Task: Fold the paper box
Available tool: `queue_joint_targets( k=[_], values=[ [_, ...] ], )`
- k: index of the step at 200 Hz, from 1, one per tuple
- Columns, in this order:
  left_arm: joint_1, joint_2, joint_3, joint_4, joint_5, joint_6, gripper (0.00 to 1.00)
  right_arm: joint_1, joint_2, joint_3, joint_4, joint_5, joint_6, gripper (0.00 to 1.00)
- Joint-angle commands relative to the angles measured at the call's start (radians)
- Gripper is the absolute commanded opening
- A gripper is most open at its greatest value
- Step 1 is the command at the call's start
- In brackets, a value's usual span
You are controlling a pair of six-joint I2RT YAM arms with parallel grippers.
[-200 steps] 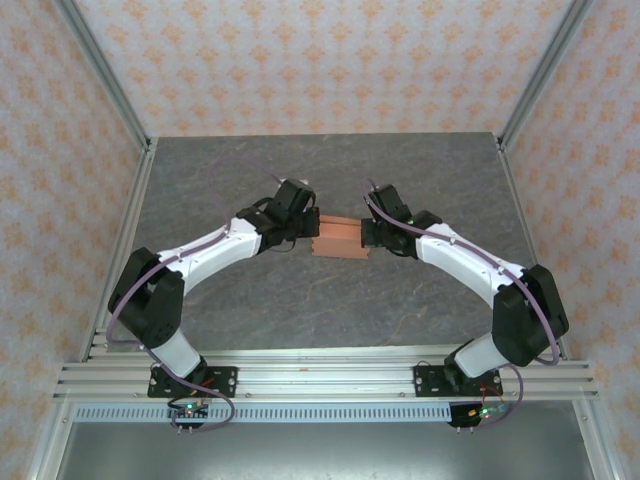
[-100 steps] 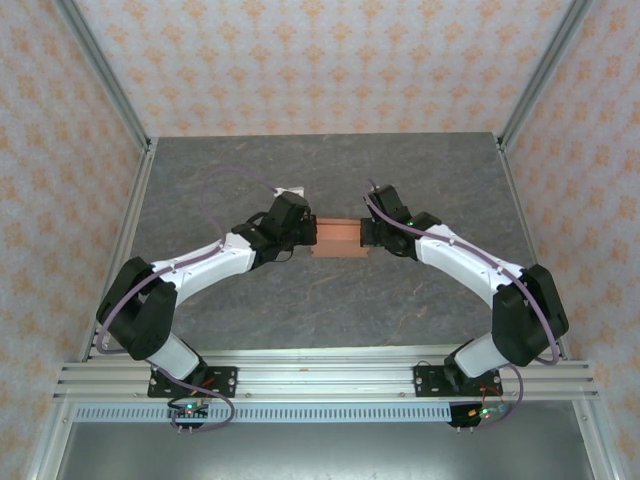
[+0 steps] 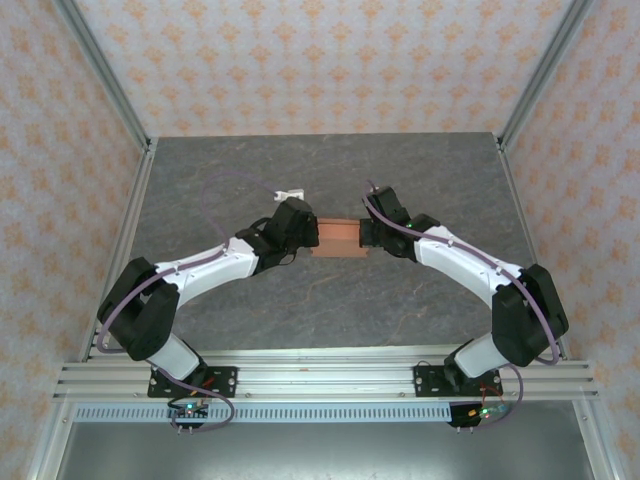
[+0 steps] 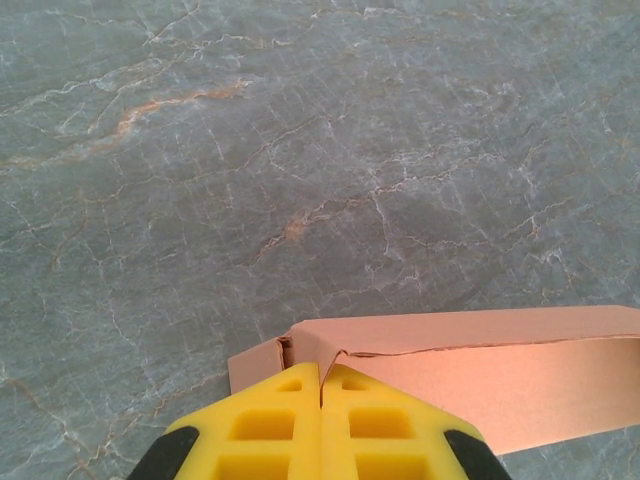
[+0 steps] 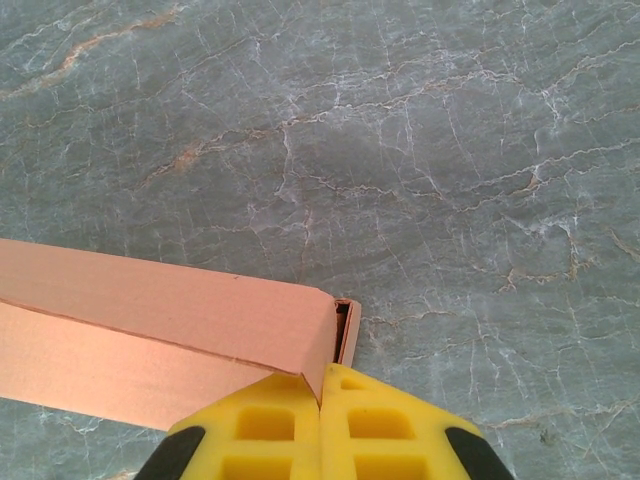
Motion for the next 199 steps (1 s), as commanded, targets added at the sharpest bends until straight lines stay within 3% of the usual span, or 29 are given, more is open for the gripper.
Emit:
queue_joint_targets(
  k=[1, 72, 163, 199],
  values=[
    [-0.008, -0.007, -0.068, -0.014, -0.034, 0.022, 0.00, 0.010, -0.003, -0.037, -0.014, 0.020, 0.015, 0.00],
    [-0.057, -0.024, -0.178, 0.085, -0.124, 0.035, 0.00, 0.013, -0.051, -0.124, 0.084, 0.027, 0.021, 0.00],
    [-0.135, 0.003, -0.209, 0.116, -0.372, 0.025, 0.00, 0.023, -0.067, -0.220, 0.207, 0.070, 0.012, 0.00],
    [-0.147, 0.040, -0.231, 0.160, -0.412, 0.014, 0.00, 0.025, -0.066, -0.252, 0.243, 0.074, 0.002, 0.00]
  ],
)
